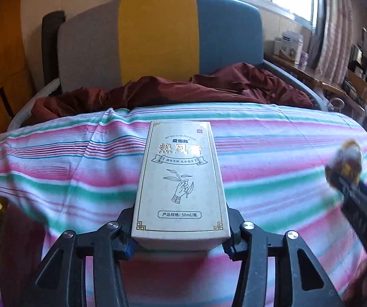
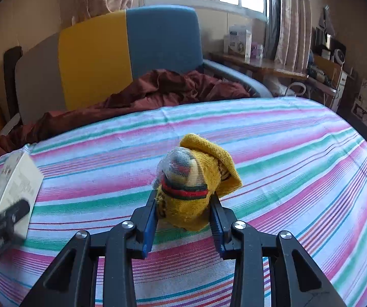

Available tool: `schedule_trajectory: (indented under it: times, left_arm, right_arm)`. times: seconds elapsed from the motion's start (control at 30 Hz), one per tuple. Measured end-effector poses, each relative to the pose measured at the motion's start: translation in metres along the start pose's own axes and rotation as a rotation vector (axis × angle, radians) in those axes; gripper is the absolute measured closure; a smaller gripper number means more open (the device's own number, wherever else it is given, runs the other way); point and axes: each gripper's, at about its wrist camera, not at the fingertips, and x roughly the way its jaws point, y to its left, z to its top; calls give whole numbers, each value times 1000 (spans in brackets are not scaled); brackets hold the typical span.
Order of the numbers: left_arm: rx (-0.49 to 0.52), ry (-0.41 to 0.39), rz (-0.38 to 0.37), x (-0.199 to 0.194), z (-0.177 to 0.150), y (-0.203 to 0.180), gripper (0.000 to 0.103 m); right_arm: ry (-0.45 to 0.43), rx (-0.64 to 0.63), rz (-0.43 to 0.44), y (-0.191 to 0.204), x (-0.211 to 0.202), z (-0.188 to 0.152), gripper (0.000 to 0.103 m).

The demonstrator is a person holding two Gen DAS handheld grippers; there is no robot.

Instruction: Organize objects

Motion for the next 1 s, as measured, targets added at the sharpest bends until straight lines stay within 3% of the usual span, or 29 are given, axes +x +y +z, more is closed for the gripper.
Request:
schedule_trajectory:
  times: [0.2,0.53,0.73,1.0]
  left_arm:
    - [43,-68,12,-33,-24,-3,52]
    - [56,-124,-33,-79,-60,8,52]
    - [20,-130,-160,-120,-70,22,52]
    - [-13,-136,-223,-161,-81,56,52]
  right_arm:
    - [-37,-24,10,7,-20,-6,66]
    - [-51,-22,27,14,-57,-31,66]
    - [-67,-72,28,29,-76,-45,66]
    - [-61,-129,9,42,-83,-54,66]
